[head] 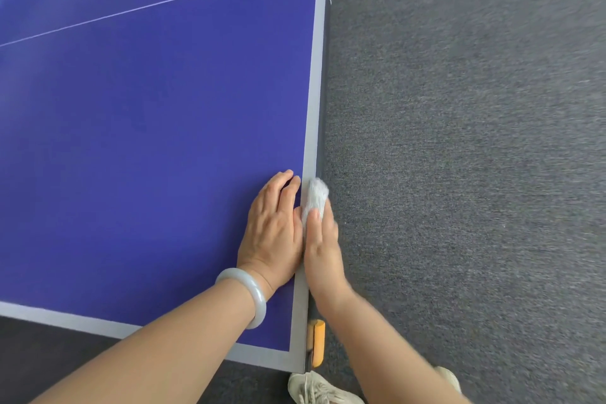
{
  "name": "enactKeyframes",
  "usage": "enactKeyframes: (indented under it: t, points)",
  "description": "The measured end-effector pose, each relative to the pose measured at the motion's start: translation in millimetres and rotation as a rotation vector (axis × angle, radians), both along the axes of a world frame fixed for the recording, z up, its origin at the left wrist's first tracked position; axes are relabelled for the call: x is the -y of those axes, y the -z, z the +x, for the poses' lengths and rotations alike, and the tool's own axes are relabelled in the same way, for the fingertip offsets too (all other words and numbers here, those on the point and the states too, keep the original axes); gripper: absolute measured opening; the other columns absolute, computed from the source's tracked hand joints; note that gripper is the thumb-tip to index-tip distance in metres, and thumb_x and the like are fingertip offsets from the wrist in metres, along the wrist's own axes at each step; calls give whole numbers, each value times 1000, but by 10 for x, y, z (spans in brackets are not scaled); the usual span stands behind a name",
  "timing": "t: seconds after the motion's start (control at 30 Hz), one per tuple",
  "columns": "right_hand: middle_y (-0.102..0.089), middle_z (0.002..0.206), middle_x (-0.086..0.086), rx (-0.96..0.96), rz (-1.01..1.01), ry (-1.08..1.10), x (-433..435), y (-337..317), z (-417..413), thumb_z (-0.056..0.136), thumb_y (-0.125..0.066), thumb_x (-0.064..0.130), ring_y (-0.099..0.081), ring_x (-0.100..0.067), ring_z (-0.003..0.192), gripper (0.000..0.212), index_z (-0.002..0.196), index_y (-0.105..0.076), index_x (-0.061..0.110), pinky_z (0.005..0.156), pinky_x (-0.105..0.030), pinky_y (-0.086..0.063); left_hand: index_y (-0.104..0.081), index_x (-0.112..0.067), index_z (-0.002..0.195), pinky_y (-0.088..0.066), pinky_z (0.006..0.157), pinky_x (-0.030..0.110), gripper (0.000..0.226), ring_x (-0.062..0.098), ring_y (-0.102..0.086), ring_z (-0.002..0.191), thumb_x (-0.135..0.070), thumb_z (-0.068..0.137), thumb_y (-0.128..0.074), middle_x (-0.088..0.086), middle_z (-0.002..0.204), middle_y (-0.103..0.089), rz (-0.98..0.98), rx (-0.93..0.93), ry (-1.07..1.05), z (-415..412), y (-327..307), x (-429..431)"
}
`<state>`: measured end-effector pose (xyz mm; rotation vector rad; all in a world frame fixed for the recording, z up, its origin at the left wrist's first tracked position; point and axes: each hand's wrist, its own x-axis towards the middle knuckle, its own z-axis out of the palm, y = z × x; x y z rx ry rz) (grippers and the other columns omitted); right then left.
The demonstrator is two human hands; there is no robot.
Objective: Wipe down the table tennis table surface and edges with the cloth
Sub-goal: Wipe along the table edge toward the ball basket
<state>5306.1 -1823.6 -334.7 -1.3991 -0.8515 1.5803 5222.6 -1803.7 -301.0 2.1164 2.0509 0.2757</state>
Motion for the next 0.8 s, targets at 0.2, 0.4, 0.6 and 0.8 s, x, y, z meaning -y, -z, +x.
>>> enactKeyframes:
  t: [0.2,0.4,0.6,0.8]
  points:
    - [-28,158,10,2,-38,28,270,0,-48,102,-26,44,-24,16,133,56,155,-24,27,99,5,-12,-47,-3,141,-26,118,39,47,26,-35,141,-19,99,-34,11,151,-40,0,3,18,-17,21,-23]
    - [-27,160,1,-11,20,34,-449,21,-20,106,-28,39,-25,-13,146,53,157,-20,25,110,-15,-19,-44,-5,143,-27,118,41,44,26,-33,142,-19,102,-39,11,153,-37,-18,-3,12,-32,38,-19]
    - [-33,153,17,79,56,47,687,48,-81,100,-26,48,-23,20,135,53,152,-24,37,102,3,-15,-46,-3,142,-25,118,40,42,27,-34,141,-6,100,-42,10,152,-38,-10,31,22,-18,24,-9]
    - [-43,148,-10,141,-10,39,-651,123,-87,107,-25,39,-43,-26,131,50,153,-30,21,84,-14,-24,-42,-7,146,-24,119,39,44,24,-30,144,-9,102,-38,8,155,-34,-26,45,5,-30,11,-10]
